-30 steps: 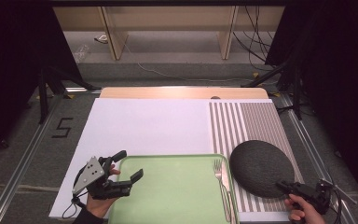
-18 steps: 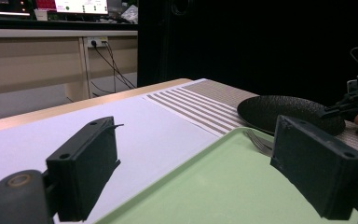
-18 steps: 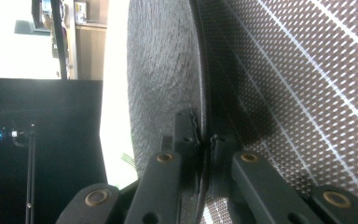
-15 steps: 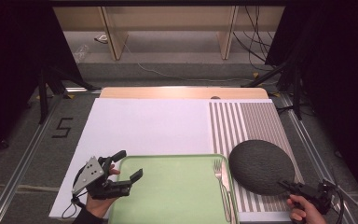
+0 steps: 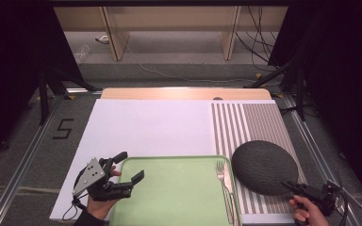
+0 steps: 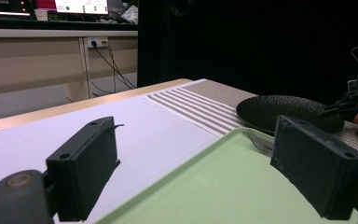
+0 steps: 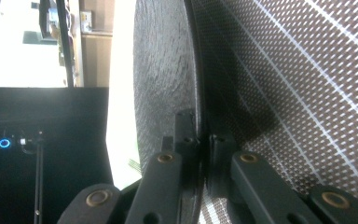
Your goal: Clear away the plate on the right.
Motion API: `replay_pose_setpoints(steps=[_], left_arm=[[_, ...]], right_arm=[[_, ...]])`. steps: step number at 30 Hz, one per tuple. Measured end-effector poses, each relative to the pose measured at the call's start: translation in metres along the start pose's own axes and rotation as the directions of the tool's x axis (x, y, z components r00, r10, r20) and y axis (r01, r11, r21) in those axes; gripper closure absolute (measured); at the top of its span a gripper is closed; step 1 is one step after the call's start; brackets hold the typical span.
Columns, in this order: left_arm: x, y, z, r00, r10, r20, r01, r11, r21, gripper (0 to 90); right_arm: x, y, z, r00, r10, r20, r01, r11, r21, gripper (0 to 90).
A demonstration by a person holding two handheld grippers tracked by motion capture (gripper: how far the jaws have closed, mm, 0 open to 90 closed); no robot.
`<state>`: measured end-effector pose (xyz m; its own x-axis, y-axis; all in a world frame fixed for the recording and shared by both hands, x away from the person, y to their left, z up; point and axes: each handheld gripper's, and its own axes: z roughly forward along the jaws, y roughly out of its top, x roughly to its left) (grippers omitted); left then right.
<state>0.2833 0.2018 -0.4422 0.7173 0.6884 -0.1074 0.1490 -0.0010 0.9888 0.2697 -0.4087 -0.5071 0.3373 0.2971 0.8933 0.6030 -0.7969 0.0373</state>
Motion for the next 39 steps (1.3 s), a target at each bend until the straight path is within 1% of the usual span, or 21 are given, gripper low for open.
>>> replay_pose_setpoints(steps=[1,4,5,8,10,12,14,15,19,22,24,26,29,35,37,38,39], left_arm=[[0.0,0.0,0.0,1.0,0.0,0.0,0.0,1.0,0.0,13.7],[0.0,0.0,0.0,1.0,0.0,0.0,0.0,1.0,-0.002,13.6],[0.0,0.0,0.0,1.0,-0.001,-0.001,0.001,1.0,-0.002,13.7],[0.0,0.0,0.0,1.0,0.0,-0.001,0.0,1.0,-0.002,13.6],[0.0,0.0,0.0,1.0,-0.001,-0.001,0.001,1.0,-0.003,13.7],[0.0,0.0,0.0,1.0,0.001,-0.001,-0.001,1.0,-0.002,13.6],[0.0,0.0,-0.001,1.0,0.0,-0.002,0.0,1.0,-0.005,13.6],[0.0,0.0,-0.001,1.0,-0.001,-0.003,0.001,1.0,-0.005,13.6],[0.0,0.0,-0.001,1.0,-0.001,-0.004,0.001,1.0,-0.005,13.7],[0.0,0.001,-0.001,1.0,0.002,-0.005,-0.002,1.0,-0.005,13.6],[0.0,0.001,-0.001,1.0,-0.001,-0.005,0.001,1.0,-0.006,13.7],[0.0,0.001,-0.001,1.0,-0.001,-0.005,0.001,1.0,-0.006,13.6],[0.0,0.001,-0.001,1.0,0.0,-0.005,0.0,1.0,-0.007,13.6],[0.0,0.001,-0.001,1.0,0.0,-0.006,0.0,1.0,-0.009,13.6],[0.0,0.001,-0.002,1.0,0.002,-0.006,-0.002,1.0,-0.009,13.7],[0.0,0.001,-0.002,1.0,0.002,-0.006,-0.002,1.0,-0.01,13.6],[0.001,0.001,-0.002,1.0,0.0,-0.006,0.0,0.9999,-0.01,13.7]], right_arm=[[0.0,0.0,0.0,1.0,0.007,-0.005,-0.007,1.0,-0.002,85.9],[0.0,0.001,-0.002,0.9997,0.0,-0.026,0.0,1.0,-0.013,85.9],[0.0,0.001,-0.003,0.999,0.0,-0.044,-0.001,1.0,-0.016,86.0],[0.002,0.0,-0.003,0.9966,-0.02,-0.079,0.018,0.999,-0.029,85.9],[0.004,-0.001,-0.002,0.9951,-0.031,-0.094,0.028,0.999,-0.026,86.0],[0.007,-0.002,-0.002,0.9938,-0.03,-0.107,0.028,0.999,-0.023,85.9],[0.01,-0.003,-0.002,0.9916,-0.055,-0.117,0.052,0.998,-0.03,85.9],[0.011,-0.004,-0.002,0.9906,-0.059,-0.124,0.055,0.998,-0.03,86.0],[0.014,-0.007,-0.001,0.9853,-0.052,-0.163,0.049,0.999,-0.021,86.0],[0.019,-0.01,0.0,0.9821,-0.069,-0.176,0.067,0.998,-0.016,86.0],[0.022,-0.012,0.001,0.9806,-0.062,-0.186,0.062,0.998,-0.003,85.9],[0.024,-0.016,0.003,0.9772,-0.073,-0.199,0.076,0.997,0.006,86.0],[0.028,-0.02,0.006,0.9749,-0.078,-0.208,0.085,0.996,0.024,86.0],[0.035,-0.03,0.014,0.9721,-0.094,-0.215,0.111,0.991,0.069,86.0],[0.036,-0.033,0.017,0.9698,-0.11,-0.218,0.129,0.989,0.076,85.9],[0.038,-0.034,0.018,0.9709,-0.1,-0.217,0.122,0.989,0.088,85.9],[0.039,-0.036,0.019,0.9704,-0.103,-0.218,0.126,0.988,0.093,86.0]])
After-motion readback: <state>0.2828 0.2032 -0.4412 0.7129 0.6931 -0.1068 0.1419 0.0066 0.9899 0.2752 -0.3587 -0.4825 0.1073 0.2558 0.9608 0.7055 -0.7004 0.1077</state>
